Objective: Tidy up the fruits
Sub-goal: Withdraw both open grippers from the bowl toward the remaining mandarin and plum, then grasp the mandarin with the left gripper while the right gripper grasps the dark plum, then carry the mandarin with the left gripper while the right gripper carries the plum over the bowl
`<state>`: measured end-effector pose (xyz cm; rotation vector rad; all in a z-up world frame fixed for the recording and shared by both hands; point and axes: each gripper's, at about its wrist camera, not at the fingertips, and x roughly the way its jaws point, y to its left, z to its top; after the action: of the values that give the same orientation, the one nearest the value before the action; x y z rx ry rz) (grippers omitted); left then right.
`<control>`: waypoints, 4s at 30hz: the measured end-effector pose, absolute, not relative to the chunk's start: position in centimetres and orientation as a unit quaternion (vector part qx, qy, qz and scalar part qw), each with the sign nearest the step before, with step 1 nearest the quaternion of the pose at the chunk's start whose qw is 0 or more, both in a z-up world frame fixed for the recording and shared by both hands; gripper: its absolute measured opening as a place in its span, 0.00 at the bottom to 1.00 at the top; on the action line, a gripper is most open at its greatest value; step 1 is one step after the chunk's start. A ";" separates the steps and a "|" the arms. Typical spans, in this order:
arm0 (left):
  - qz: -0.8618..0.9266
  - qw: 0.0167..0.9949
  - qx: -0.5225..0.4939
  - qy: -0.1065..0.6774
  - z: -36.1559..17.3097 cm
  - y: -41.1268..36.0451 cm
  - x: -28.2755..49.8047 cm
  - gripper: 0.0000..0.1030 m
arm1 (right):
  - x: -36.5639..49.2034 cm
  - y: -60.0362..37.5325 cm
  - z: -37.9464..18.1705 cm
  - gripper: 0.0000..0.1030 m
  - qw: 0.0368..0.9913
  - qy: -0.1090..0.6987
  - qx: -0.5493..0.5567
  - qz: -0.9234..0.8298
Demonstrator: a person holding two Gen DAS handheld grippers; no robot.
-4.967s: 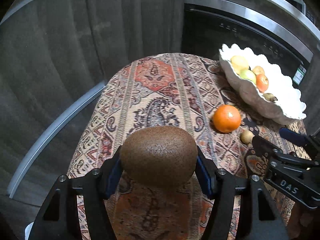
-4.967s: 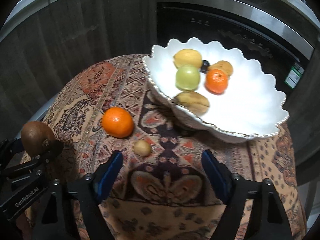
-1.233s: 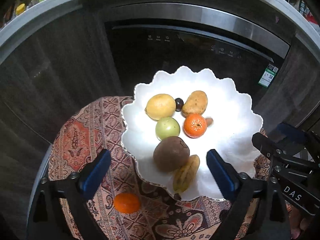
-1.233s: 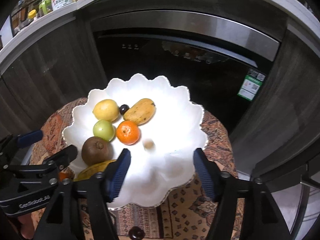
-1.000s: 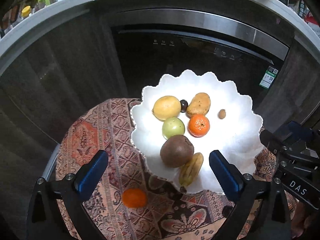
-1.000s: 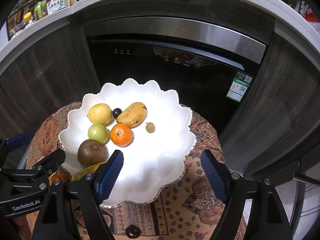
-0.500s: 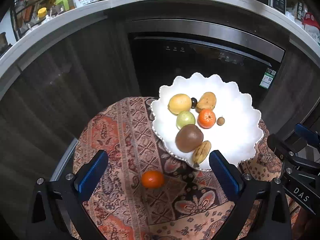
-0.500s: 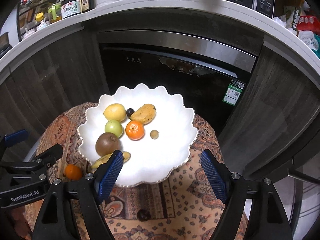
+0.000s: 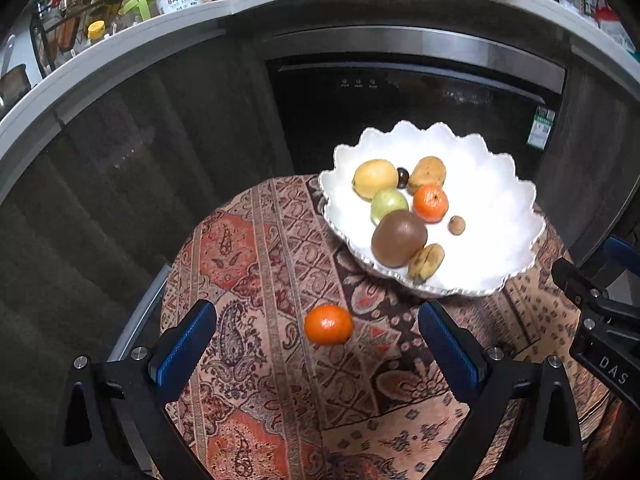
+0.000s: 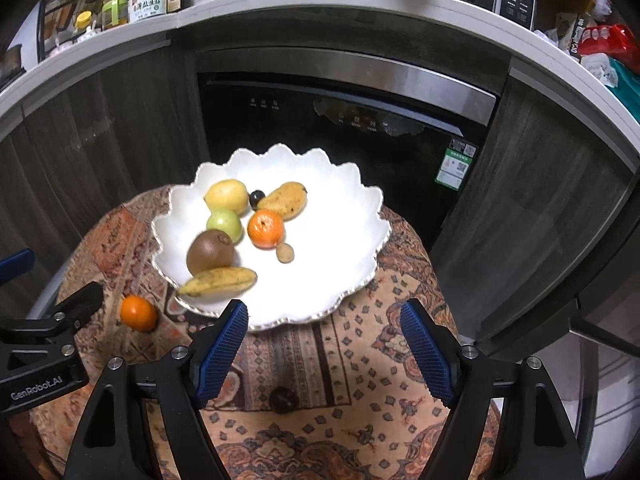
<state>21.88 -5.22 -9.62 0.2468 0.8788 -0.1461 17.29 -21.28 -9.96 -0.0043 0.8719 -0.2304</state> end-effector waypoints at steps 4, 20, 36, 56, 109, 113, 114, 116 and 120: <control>-0.070 0.893 0.117 0.428 -10.9 -5.0 21.5 1.00 | 17.1 -21.3 -11.4 0.72 0.894 0.435 0.001 -0.107; -0.084 0.897 0.118 0.419 -15.6 -4.3 21.8 1.00 | 16.7 -20.2 -16.6 0.65 0.881 0.463 0.016 -0.095; -0.087 0.890 0.103 0.436 -19.6 -3.6 25.3 0.92 | 17.5 -19.2 -20.3 0.64 0.858 0.494 0.049 -0.133; -0.119 0.872 0.092 0.466 -21.7 -4.6 26.6 0.52 | 17.6 -19.5 -21.7 0.28 0.854 0.502 0.062 -0.125; -0.145 0.896 0.101 0.407 -9.6 -7.6 21.4 0.43 | 14.0 -22.5 -11.8 0.27 0.900 0.417 0.072 -0.105; -0.151 0.897 0.102 0.404 -8.8 -8.3 21.7 0.43 | 14.4 -23.1 -10.7 0.27 0.905 0.407 0.068 -0.105; -0.153 0.896 0.102 0.403 -8.7 -8.5 21.9 0.43 | 14.5 -23.3 -10.4 0.27 0.906 0.404 0.066 -0.105; -0.157 0.896 0.103 0.402 -8.4 -9.0 22.2 0.43 | 14.9 -23.6 -9.8 0.27 0.909 0.399 0.061 -0.104; -0.162 0.896 0.104 0.400 -8.0 -9.7 22.9 0.43 | 15.9 -24.2 -8.9 0.27 0.913 0.391 0.056 -0.102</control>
<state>22.92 -9.69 -8.03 0.2154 0.8281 -0.3361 15.86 -24.19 -8.88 0.1149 0.8064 -0.2102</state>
